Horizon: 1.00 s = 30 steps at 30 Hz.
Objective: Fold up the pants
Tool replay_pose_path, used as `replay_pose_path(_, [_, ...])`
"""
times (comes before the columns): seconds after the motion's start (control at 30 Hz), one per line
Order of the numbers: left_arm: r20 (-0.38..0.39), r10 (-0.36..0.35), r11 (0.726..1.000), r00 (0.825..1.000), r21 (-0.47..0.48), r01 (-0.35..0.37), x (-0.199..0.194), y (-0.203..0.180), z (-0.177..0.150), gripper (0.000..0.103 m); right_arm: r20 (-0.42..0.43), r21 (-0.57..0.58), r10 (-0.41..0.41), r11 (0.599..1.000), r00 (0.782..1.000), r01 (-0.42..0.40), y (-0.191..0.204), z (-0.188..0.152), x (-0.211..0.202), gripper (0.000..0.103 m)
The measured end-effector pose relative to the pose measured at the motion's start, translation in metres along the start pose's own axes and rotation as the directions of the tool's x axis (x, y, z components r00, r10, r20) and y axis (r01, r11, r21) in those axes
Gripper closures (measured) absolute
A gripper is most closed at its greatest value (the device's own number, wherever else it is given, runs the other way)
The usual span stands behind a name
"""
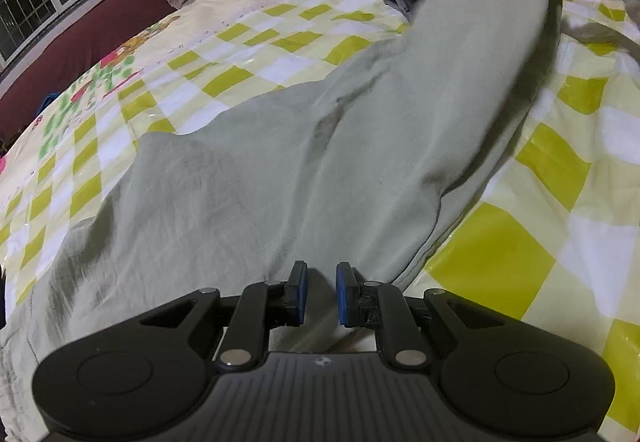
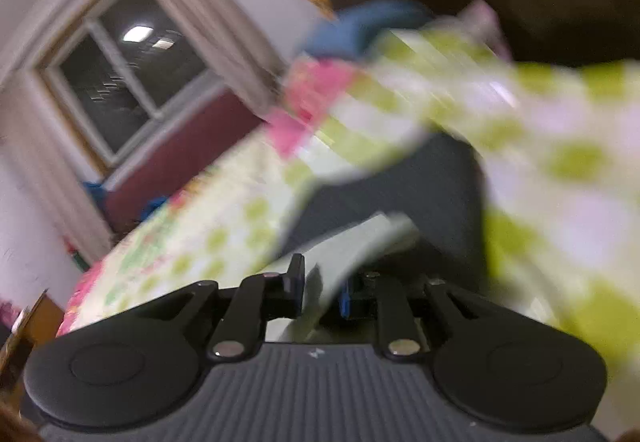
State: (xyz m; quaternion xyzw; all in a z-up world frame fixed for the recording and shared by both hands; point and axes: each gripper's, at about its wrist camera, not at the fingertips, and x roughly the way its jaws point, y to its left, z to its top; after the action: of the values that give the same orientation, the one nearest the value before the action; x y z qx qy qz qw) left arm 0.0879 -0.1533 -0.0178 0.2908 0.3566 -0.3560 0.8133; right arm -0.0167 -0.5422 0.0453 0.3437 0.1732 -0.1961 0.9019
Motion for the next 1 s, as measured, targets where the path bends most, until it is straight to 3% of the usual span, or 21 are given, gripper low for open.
replay_pose_path(0.1, [0.001,-0.005,1.000,1.000,-0.004,0.005,0.000,0.001,-0.001,0.073,0.013,0.066,-0.047,0.997,0.999,0.046,-0.022,-0.014,-0.018,0.076])
replay_pose_path(0.17, [-0.001,-0.005,1.000,1.000,0.002,0.005,0.000,0.001,0.000,0.073,-0.005,0.139,-0.043,0.989,0.999,0.043,-0.036,-0.023,-0.026,0.063])
replay_pose_path(0.3, [-0.007,0.005,1.000,1.000,0.011,-0.005,0.000,-0.001,0.002,0.073,-0.048,0.212,-0.015,0.977,0.999,0.025,-0.048,-0.032,-0.018,0.062])
replay_pose_path(0.43, [-0.013,0.012,1.000,1.000,0.022,-0.012,0.000,-0.003,0.003,0.073,-0.024,0.261,0.035,0.965,0.999,-0.028,-0.053,-0.030,-0.011,0.056])
replay_pose_path(0.5, [-0.016,0.012,1.000,1.000,0.025,-0.012,0.000,-0.003,0.003,0.073,-0.025,0.246,0.003,0.969,1.000,0.004,-0.050,-0.028,-0.003,0.056])
replay_pose_path(0.53, [-0.017,0.013,1.000,1.000,0.025,-0.013,0.000,-0.003,0.003,0.073,-0.039,0.244,-0.027,0.969,0.999,0.035,-0.049,-0.028,0.000,0.059])
replay_pose_path(0.57, [-0.016,0.014,1.000,1.000,0.026,-0.013,0.000,-0.003,0.003,0.073,-0.051,0.253,-0.044,0.966,0.998,0.056,-0.050,-0.028,0.004,0.080])
replay_pose_path(0.6, [-0.015,0.015,1.000,1.000,0.028,-0.015,0.000,-0.003,0.003,0.073,-0.066,0.272,-0.045,0.960,0.997,0.061,-0.052,-0.030,0.008,0.092])
replay_pose_path(0.63, [-0.015,0.018,0.999,1.000,0.027,-0.017,0.000,-0.003,0.004,0.073,-0.079,0.307,-0.026,0.950,0.997,0.049,-0.055,-0.030,0.009,0.097])
replay_pose_path(0.73, [-0.007,0.011,1.000,1.000,0.018,-0.011,-0.005,-0.003,0.005,0.073,-0.027,0.375,0.073,0.925,0.997,-0.058,-0.052,-0.024,-0.011,0.097])
replay_pose_path(0.87, [0.017,-0.023,1.000,1.000,0.008,0.022,-0.011,-0.007,0.005,0.073,0.130,0.278,0.198,0.933,0.971,-0.228,-0.032,-0.005,-0.064,0.098])
replay_pose_path(0.93, [0.012,-0.019,1.000,1.000,0.016,0.019,-0.007,-0.012,0.001,0.073,0.134,0.269,0.178,0.940,0.975,-0.209,-0.036,-0.005,-0.072,0.098])
replay_pose_path(1.0, [0.014,-0.018,1.000,1.000,0.012,0.018,-0.005,-0.014,0.000,0.073,0.042,0.272,0.060,0.960,0.997,-0.069,-0.051,-0.016,-0.056,0.098])
